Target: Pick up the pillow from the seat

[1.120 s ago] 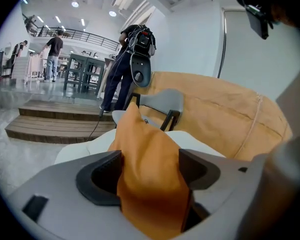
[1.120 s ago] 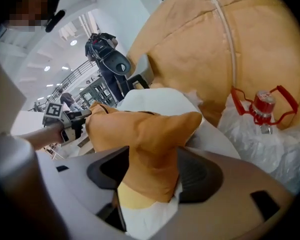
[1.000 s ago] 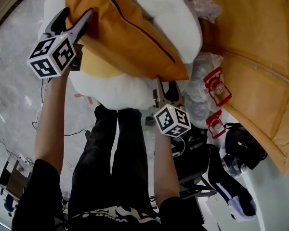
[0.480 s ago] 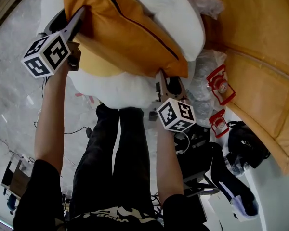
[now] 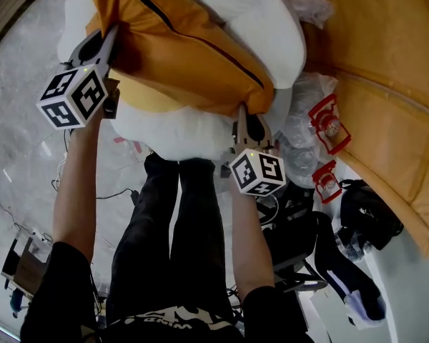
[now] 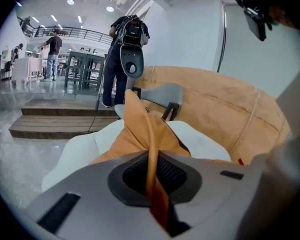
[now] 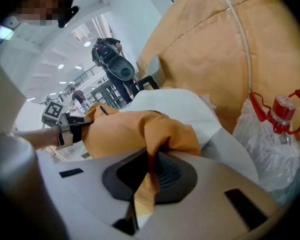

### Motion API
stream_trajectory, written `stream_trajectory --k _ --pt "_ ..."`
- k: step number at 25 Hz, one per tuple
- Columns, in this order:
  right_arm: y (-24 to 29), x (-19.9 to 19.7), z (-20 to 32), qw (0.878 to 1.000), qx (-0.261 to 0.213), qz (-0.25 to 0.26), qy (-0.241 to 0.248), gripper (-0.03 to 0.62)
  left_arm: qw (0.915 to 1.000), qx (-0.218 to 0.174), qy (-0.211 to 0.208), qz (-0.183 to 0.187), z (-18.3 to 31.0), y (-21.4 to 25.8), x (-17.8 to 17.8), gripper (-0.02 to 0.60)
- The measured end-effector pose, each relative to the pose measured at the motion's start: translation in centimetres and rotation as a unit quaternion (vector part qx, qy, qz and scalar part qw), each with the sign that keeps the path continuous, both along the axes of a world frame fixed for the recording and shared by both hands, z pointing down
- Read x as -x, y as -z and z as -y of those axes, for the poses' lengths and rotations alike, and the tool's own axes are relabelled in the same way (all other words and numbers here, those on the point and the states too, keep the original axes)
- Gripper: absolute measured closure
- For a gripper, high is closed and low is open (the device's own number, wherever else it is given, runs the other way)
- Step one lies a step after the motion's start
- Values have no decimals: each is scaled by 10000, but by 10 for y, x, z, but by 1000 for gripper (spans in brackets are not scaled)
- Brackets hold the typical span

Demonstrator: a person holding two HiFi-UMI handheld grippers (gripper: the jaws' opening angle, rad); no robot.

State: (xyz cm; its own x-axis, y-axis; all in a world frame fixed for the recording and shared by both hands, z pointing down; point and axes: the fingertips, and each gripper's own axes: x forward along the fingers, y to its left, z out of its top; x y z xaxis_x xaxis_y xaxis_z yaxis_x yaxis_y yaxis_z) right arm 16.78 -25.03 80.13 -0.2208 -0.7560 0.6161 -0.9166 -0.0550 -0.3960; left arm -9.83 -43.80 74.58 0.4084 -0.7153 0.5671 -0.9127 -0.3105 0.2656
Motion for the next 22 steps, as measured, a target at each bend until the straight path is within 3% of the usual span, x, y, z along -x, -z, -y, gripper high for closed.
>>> stream_trajectory --k 7,14,22 --pt "68 9 -19 9987 -155 -199 438 552 9999 47 -49 126 -53 63 28 555" --pt "205 16 -35 9964 -447 -258 673 551 9997 143 189 -16 -123 185 57 557" --pt "359 35 -63 9858 -1168 -182 1194 551 9981 -515 331 -70 -179 354 82 557"
